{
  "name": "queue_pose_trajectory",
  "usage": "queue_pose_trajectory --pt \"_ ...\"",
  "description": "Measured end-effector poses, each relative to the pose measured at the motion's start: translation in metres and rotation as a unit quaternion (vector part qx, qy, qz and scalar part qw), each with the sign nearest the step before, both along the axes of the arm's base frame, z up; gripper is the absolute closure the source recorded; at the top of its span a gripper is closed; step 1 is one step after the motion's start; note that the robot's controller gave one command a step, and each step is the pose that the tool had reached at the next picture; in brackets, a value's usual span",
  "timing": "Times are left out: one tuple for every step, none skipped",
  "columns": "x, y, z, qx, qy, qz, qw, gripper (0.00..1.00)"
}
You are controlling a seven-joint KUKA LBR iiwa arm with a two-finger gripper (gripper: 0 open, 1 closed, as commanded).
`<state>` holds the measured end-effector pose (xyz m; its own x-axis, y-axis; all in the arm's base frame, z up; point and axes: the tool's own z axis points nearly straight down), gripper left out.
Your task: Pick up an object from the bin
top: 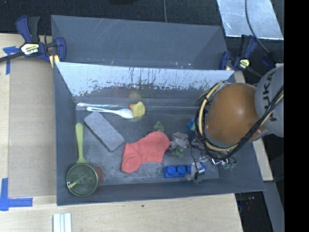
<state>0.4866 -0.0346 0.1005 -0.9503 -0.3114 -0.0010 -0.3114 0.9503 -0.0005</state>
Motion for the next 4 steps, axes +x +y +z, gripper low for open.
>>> queue_pose_trajectory --pt "0.0005 0.0077 -0.0269 -0.001 -0.0138 -0.014 0.9998 0.0" --pt "0.0051 0.0095 -0.0226 -0.001 -0.0202 0.013 0.9997 1.0" --pt "0.0055 0.0097 -0.0223 -0.001 -0.0203 0.021 0.9996 1.0" --pt "0.006 0.0095 -0.0195 -0.001 -0.0205 0.02 0.9996 1.0"
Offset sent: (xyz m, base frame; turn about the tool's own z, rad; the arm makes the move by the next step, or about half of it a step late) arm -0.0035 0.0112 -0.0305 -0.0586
